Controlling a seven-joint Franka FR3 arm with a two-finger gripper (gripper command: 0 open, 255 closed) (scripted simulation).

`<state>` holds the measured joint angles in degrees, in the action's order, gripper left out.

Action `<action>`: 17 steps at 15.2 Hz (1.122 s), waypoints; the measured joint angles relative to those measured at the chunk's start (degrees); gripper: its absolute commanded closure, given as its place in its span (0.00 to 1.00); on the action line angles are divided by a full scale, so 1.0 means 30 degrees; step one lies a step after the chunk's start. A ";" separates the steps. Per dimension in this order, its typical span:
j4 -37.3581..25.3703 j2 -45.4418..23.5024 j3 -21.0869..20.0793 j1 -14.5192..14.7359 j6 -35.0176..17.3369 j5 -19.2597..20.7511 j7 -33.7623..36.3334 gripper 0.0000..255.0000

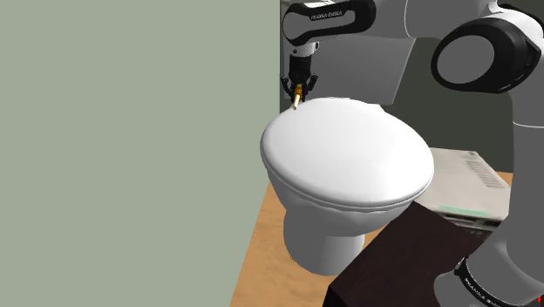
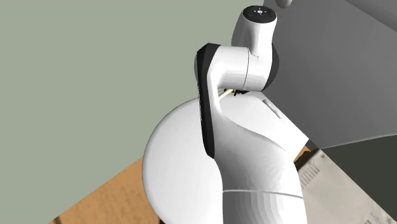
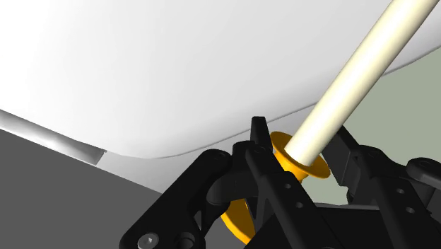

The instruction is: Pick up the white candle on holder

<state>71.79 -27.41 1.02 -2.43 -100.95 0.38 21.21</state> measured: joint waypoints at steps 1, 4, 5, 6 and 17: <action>-0.0004 -0.0011 -0.0001 0.0003 -0.0007 0.0001 0.0004 1.00; -0.0595 -0.0042 0.0001 0.0000 0.0550 0.0001 -0.0003 1.00; -0.0995 -0.0137 0.0001 -0.0004 0.0847 -0.0002 -0.0010 1.00; -0.1285 -0.0176 0.0001 -0.0007 0.1098 -0.0005 -0.0014 1.00; -0.5874 -0.1316 -0.0001 -0.0021 0.4545 -0.0021 -0.0036 1.00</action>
